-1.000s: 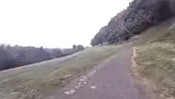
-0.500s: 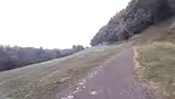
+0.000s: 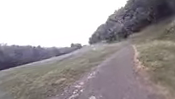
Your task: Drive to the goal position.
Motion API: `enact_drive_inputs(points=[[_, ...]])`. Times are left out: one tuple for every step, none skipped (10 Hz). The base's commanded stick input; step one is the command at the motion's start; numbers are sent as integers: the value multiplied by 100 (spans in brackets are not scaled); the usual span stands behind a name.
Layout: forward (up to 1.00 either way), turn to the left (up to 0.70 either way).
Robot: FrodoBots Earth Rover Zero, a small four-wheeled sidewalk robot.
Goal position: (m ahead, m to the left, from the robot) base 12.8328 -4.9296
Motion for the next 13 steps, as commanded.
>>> enact_drive_inputs(points=[[45,-7],[45,-7],[45,-7],[45,-8],[45,-10],[45,-27],[45,-27],[45,-27],[45,-27],[45,-27],[45,-27],[45,-27],[45,-27]])
